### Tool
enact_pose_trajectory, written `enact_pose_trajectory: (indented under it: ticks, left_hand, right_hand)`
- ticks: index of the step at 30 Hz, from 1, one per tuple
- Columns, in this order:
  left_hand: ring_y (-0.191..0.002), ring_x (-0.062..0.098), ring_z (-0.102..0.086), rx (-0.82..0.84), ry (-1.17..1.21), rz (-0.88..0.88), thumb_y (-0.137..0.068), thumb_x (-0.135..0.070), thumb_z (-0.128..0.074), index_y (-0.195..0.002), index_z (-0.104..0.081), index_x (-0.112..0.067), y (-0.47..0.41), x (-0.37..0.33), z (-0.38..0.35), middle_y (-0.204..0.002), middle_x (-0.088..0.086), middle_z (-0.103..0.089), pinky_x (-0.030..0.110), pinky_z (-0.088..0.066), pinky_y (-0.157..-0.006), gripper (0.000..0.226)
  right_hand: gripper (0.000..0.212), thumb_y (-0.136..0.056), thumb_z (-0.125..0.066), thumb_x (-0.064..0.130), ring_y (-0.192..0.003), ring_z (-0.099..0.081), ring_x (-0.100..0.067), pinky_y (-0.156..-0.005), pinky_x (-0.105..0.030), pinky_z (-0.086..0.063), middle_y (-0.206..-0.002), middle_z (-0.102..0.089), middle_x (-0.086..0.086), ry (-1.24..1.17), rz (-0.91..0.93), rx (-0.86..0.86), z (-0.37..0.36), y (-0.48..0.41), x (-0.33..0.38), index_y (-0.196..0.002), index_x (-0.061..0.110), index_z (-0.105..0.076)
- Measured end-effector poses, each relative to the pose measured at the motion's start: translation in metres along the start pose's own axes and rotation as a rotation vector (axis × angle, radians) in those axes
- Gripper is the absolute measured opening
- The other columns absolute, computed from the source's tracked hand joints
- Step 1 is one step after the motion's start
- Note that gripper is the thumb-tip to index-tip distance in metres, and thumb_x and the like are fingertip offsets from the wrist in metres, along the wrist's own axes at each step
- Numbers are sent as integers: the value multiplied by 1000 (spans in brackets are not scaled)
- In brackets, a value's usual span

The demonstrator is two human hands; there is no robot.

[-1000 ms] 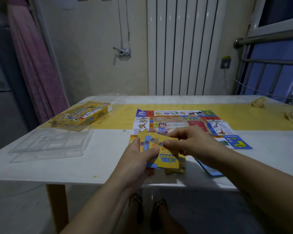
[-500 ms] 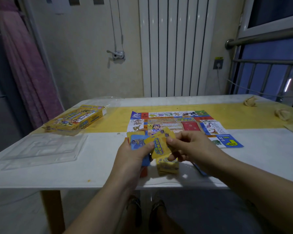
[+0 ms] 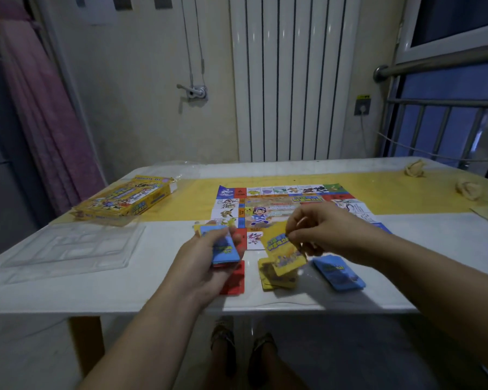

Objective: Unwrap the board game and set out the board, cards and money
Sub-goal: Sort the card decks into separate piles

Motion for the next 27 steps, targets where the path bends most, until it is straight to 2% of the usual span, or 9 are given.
enact_pose_trajectory:
  ticks: [3, 6, 8, 10, 12, 15, 21, 24, 27]
  left_hand:
    - [-86, 31, -57, 16, 88, 120, -94, -1, -40, -100, -53, 4, 2, -1, 7, -99, 23, -59, 44, -48, -69, 16]
    - [-90, 35, -60, 69, 24, 119, -94, 4, -34, -110, -52, 6, 4, 3, 9, -99, 25, -65, 47, -50, -69, 24]
    - [-84, 30, -64, 122, -36, 79, -93, 8, -35, -104, -56, 2, 5, 5, 7, -84, 19, -71, 37, -58, -62, 25]
    - [-77, 27, -65, 152, -109, 41, -91, 9, -40, -99, -60, -2, 9, 8, 6, -79, 15, -72, 27, -56, -51, 24]
    - [-70, 23, -66, 178, -205, 2, -90, 7, -47, -105, -60, -6, 11, 11, 4, -83, 13, -72, 26, -52, -51, 24]
    - [-58, 13, -67, 230, -325, -31, -88, 3, -56, -104, -58, -12, 15, 16, -6, -78, 7, -70, 21, -47, -45, 22]
    - [-71, 14, -71, 281, -351, -72, -87, -3, -60, -107, -58, -14, 17, 22, -15, -86, 5, -73, 24, -55, -54, 23]
    - [-76, 19, -72, 303, -332, -69, -89, 0, -55, -108, -58, -13, 16, 23, -14, -91, 9, -74, 29, -58, -62, 22]
    - [-70, 17, -70, 241, -346, -129, -89, 1, -57, -100, -60, -15, 12, 23, -15, -84, 5, -74, 28, -55, -57, 20]
  right_hand:
    - [10, -88, -59, 0, -49, -58, -11, -53, -25, -47, -68, -62, -7, -87, -137, -25, -12, -4, -20, -87, 9, -61]
    - [8, -87, -64, 9, -57, -58, -8, -52, -20, -43, -80, -65, -5, 157, -120, -41, -18, -7, -24, -90, 15, -60]
    - [17, -84, -70, 25, -80, -56, -8, -63, -20, -43, -96, -58, 4, 485, -63, -41, -19, -7, -23, -96, 22, -59]
    - [23, -83, -68, 40, -97, -51, -8, -73, -23, -40, -105, -49, 8, 623, 32, -110, -16, -4, -17, -99, 29, -57]
    - [19, -84, -62, 46, -90, -53, 0, -68, -19, -40, -102, -55, 11, 431, 115, -167, -13, -1, -2, -93, 29, -56]
    - [25, -79, -62, 50, -57, -52, 2, -55, -17, -39, -72, -61, 12, 58, 89, -71, -16, 3, 12, -86, 25, -61]
    - [20, -83, -70, 30, -45, -47, 4, -48, -13, -38, -54, -59, 10, 117, 74, -67, -16, 1, 6, -68, 20, -61]
    - [7, -84, -69, 17, -48, -53, -1, -52, -19, -42, -62, -62, 4, -19, 39, -93, -11, 0, -2, -81, 15, -64]
    - [29, -83, -69, 5, -55, -64, -15, -53, -24, -49, -72, -61, -4, -140, 26, -103, -7, 6, -7, -103, 20, -56]
Point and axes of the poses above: each hand's wrist, its own y-axis away from the middle knuckle, its own z-axis out of the back of the hand, x = y × z, the point moved 3 cm from there along -y, towards the middle knuckle
